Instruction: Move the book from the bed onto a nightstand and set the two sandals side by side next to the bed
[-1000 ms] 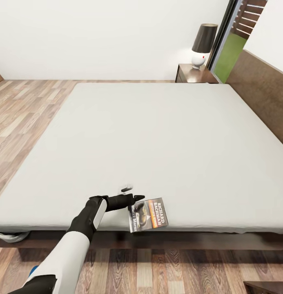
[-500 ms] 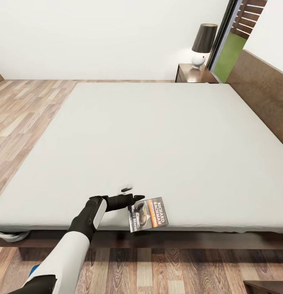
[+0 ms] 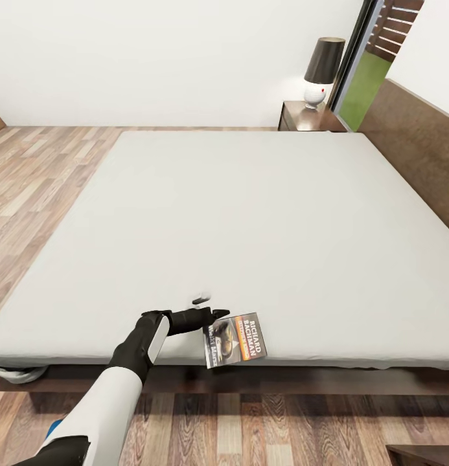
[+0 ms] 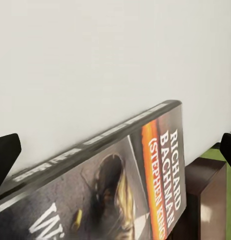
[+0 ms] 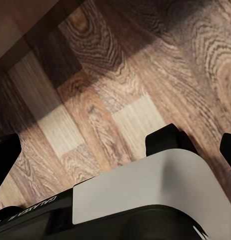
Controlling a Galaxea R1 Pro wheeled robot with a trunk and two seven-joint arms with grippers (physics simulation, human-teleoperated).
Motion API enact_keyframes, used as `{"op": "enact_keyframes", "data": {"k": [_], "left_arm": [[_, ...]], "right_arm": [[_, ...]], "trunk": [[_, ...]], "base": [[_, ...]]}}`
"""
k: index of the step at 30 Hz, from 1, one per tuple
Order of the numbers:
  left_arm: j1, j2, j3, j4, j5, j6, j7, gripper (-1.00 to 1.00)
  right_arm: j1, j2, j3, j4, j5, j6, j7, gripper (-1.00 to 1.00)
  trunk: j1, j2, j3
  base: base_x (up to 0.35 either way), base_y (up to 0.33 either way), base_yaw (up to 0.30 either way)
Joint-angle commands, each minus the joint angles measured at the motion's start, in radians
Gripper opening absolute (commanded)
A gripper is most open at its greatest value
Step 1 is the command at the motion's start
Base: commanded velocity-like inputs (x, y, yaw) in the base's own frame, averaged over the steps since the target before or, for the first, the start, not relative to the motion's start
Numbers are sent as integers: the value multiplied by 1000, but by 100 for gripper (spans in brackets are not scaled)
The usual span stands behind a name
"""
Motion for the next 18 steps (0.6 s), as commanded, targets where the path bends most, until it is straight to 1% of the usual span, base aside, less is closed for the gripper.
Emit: {"op": "enact_keyframes", "data": {"k": [1, 18], "left_arm": [[-1, -1, 5, 0, 5, 8, -1, 100], [0, -1, 5, 0, 5, 8, -1, 100]], "right_arm": [[-1, 0, -8, 3, 3, -4, 6, 100], [-1, 1, -8, 3, 3, -5, 5, 100]], "trunk": [[0, 0, -1], [0, 0, -1]], "base": [[0, 0, 0], [0, 0, 0]]}}
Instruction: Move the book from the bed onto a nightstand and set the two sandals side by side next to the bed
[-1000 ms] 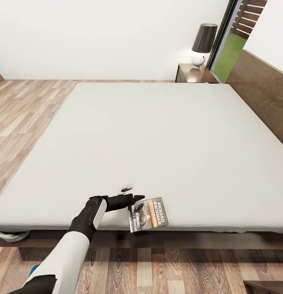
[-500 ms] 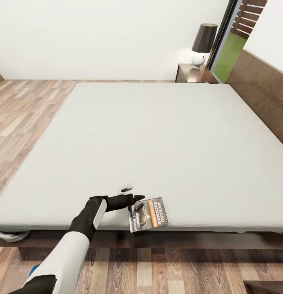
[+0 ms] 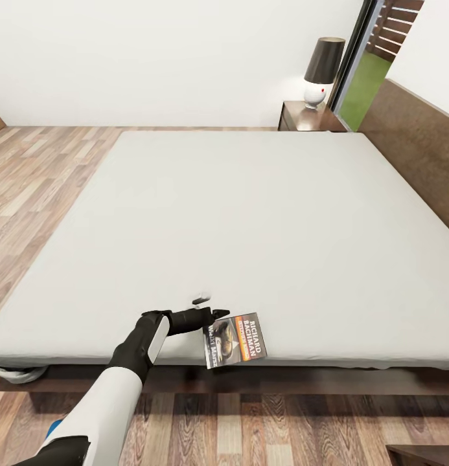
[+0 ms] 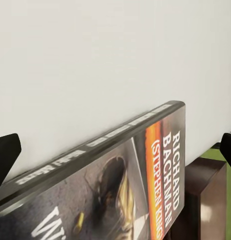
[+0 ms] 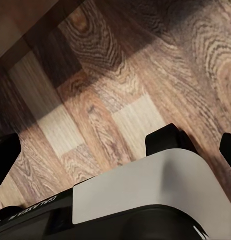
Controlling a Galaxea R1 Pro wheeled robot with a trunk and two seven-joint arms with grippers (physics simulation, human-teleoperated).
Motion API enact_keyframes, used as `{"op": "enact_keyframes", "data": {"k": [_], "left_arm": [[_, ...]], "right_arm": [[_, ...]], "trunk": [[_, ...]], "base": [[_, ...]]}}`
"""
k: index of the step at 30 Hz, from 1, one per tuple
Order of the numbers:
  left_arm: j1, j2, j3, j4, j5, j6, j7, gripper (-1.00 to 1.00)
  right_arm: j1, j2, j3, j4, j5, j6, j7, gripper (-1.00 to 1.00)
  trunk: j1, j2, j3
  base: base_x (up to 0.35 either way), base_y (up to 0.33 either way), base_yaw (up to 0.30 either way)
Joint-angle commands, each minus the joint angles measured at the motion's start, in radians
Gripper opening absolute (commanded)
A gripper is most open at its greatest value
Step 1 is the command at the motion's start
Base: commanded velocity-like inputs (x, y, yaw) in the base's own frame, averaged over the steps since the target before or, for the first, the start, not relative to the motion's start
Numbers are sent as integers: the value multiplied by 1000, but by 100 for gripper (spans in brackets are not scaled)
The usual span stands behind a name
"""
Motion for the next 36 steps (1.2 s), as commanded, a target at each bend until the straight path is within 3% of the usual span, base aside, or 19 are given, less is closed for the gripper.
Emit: {"op": "enact_keyframes", "data": {"k": [1, 36], "left_arm": [[0, -1, 5, 0, 5, 8, -1, 100], [0, 0, 8, 0, 5, 10, -1, 100]], "right_arm": [[-1, 0, -8, 3, 3, -3, 6, 100], [-1, -1, -8, 3, 3, -4, 5, 100]], "trunk": [[0, 0, -1], [0, 0, -1]], "base": [[0, 0, 0], [-20, 0, 0]]}}
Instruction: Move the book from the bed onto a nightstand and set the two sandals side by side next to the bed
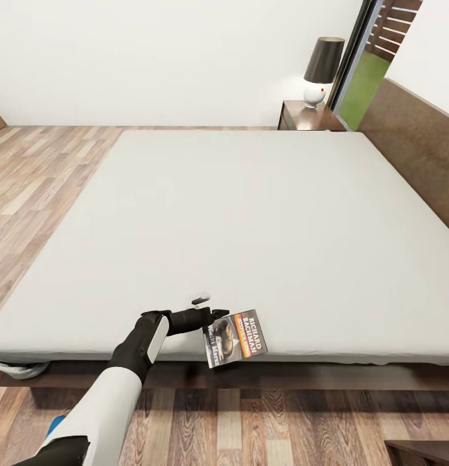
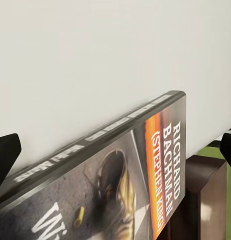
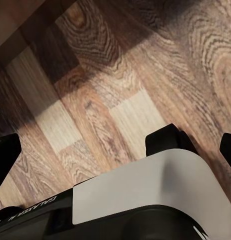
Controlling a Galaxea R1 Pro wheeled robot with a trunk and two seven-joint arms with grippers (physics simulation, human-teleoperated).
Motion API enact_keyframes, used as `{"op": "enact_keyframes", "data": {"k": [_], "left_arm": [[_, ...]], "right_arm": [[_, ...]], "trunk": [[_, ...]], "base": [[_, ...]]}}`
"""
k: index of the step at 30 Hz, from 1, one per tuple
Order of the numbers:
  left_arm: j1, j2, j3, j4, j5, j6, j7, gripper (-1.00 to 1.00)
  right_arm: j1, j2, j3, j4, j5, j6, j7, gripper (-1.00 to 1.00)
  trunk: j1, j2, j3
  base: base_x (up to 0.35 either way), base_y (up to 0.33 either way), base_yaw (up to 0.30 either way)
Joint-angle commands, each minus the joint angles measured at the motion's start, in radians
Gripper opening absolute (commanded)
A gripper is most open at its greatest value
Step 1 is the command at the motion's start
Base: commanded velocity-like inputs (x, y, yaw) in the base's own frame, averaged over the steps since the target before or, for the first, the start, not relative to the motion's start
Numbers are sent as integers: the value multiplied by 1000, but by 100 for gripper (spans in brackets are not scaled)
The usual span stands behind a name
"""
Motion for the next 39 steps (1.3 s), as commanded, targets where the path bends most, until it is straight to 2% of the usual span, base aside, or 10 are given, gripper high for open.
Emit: {"op": "enact_keyframes", "data": {"k": [1, 12, 39], "left_arm": [[-1, -1, 5, 0, 5, 8, -1, 100], [-1, -1, 5, 0, 5, 8, -1, 100], [-1, -1, 5, -2, 5, 8, 0, 100]], "right_arm": [[-1, 0, -8, 3, 3, -4, 6, 100], [-1, 0, -8, 3, 3, -2, 6, 100], [-1, -1, -8, 3, 3, -2, 6, 100]], "trunk": [[0, 0, -1], [0, 0, -1], [-104, 189, 84]], "base": [[0, 0, 0], [0, 0, 0], [0, 0, 0]]}}
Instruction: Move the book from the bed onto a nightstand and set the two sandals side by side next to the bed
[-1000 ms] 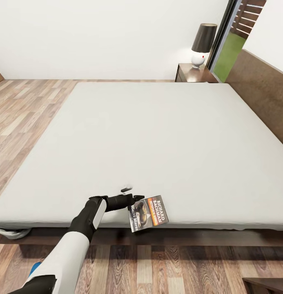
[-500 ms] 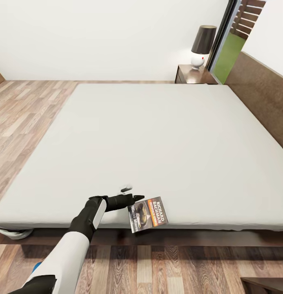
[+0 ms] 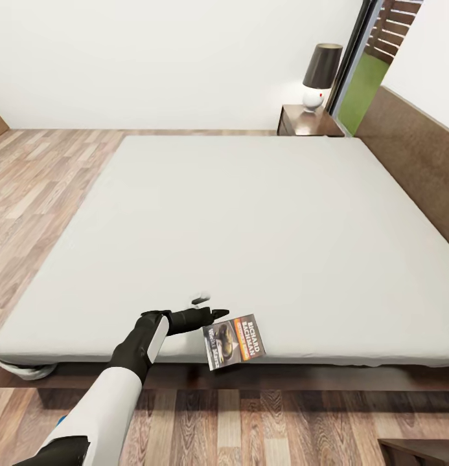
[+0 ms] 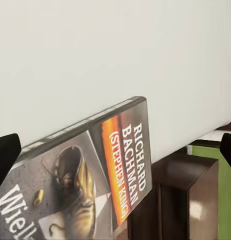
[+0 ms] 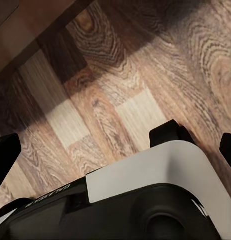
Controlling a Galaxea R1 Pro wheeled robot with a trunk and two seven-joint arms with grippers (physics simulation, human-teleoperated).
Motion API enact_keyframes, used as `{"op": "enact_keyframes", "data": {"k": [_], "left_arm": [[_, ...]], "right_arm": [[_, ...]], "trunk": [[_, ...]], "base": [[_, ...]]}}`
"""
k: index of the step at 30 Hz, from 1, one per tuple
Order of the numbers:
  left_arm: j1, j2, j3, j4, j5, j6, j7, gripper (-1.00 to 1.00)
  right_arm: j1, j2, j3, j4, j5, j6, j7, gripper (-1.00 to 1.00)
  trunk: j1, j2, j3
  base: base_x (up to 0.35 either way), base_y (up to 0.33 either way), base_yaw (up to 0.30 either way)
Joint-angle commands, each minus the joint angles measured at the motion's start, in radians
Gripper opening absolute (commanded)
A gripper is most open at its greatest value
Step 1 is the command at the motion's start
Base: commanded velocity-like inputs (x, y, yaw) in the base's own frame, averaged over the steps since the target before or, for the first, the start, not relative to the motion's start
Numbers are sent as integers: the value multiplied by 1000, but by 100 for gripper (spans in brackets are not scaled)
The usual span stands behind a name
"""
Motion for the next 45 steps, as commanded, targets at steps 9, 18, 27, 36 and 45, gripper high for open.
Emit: {"op": "enact_keyframes", "data": {"k": [9, 18, 27, 36, 45], "left_arm": [[-1, -1, 5, -1, 4, 8, -1, 100], [-1, -1, 5, 0, 4, 8, -1, 100], [-1, -1, 5, 0, 4, 8, -2, 100], [-1, -1, 5, -2, 4, 8, -6, 100], [2, 9, 10, -6, 15, 10, -52, 100]], "right_arm": [[-1, 0, -8, 3, 3, -4, 5, 100], [-1, 0, -8, 3, 3, -4, 5, 100], [-1, 0, -8, 3, 3, -4, 5, 100], [-1, 0, -8, 3, 3, -4, 5, 100], [-1, 0, -8, 3, 3, -4, 5, 100]], "trunk": [[-35, 63, 28], [-69, 126, 56], [-104, 189, 84], [-138, 252, 112], [-173, 315, 141]], "base": [[0, 0, 0], [0, 0, 0], [0, 0, 0], [0, 0, 0], [0, 0, 0]]}}
